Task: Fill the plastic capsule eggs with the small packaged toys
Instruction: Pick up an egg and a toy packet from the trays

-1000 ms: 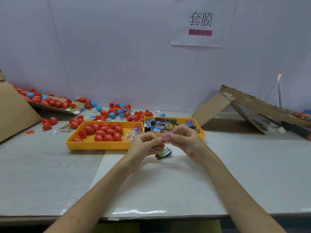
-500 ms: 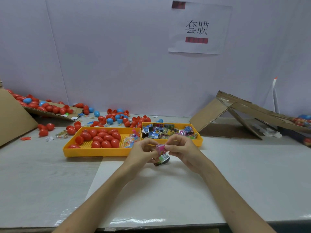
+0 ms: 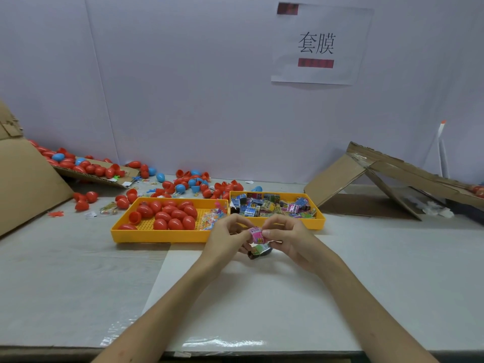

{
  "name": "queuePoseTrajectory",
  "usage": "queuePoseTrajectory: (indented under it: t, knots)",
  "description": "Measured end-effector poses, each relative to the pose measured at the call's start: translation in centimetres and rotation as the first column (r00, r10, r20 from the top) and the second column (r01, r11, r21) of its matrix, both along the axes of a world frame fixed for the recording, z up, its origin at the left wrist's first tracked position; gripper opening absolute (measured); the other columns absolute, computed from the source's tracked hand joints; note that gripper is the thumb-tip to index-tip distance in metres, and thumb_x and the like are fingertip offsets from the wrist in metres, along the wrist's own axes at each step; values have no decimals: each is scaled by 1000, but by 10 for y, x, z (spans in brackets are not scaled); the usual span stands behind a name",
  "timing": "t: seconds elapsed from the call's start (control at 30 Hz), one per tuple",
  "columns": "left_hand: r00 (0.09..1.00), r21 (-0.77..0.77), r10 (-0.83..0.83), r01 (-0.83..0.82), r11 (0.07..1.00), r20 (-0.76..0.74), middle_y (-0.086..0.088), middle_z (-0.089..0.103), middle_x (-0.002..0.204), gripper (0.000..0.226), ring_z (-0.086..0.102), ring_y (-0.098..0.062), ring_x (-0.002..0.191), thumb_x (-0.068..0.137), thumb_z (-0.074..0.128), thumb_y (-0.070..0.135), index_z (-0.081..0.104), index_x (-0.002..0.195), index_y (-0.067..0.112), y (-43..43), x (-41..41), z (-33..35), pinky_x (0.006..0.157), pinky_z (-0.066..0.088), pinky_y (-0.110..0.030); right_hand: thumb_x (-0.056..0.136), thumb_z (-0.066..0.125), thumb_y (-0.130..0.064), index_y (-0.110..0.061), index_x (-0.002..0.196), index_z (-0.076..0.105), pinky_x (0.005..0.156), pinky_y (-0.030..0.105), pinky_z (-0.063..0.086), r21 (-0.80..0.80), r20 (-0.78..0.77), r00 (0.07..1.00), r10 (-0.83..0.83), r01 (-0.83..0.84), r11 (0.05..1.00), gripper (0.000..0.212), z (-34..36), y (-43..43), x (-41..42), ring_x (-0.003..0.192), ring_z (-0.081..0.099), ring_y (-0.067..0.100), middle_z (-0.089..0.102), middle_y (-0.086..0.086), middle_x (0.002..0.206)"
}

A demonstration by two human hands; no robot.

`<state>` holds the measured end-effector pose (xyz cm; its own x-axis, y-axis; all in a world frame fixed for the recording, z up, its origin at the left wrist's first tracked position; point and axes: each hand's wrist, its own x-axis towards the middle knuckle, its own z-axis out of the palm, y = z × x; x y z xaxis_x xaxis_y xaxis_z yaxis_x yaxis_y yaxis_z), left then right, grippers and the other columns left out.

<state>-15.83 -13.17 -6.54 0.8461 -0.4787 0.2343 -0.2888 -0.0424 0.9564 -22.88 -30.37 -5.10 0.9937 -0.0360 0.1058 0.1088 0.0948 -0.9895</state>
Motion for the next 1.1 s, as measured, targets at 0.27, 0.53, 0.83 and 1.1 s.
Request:
queuePoseTrajectory:
  t: [0.27, 0.53, 0.83, 1.1]
  knots:
    - [987, 64, 4, -14, 998, 162, -4, 72, 71, 12, 67, -14, 56, 90, 75, 15, 66, 98, 13, -3, -3, -1, 55, 56, -27, 76, 81, -9, -18, 86, 75, 70, 27, 55, 8, 39, 997, -60, 59, 998, 15, 3, 0, -2, 84, 69, 22, 73, 9, 93]
    - [995, 32, 15, -18, 999, 96, -6, 71, 71, 14, 66, -15, 57, 92, 65, 1, 66, 103, 10, 0, -3, 4, 57, 57, -29, 78, 73, -18, -21, 108, 78, 65, 22, 51, 44, 18, 1000, -11, 11, 999, 30, 9, 4, -6, 92, 71, 22, 74, 10, 107]
    - [1000, -4, 6, -6, 1000, 25, -4, 69, 68, 12, 65, -14, 57, 92, 70, 8, 67, 103, 9, 2, -2, 6, 57, 56, -27, 82, 66, -20, -20, 99, 79, 79, 28, 49, 80, 49, 999, 19, -22, 997, 22, 12, 4, -7, 102, 70, 21, 74, 9, 108]
    - [999, -4, -16, 16, 1000, 33, 1, 69, 63, 10, 64, -11, 54, 92, 69, 6, 68, 98, 14, 2, -2, 7, 54, 54, -23, 83, 62, -21, -16, 109, 76, 69, 23, 52, 132, 48, 999, 8, -14, 991, 31, 13, 5, -7, 99, 72, 27, 73, 12, 115]
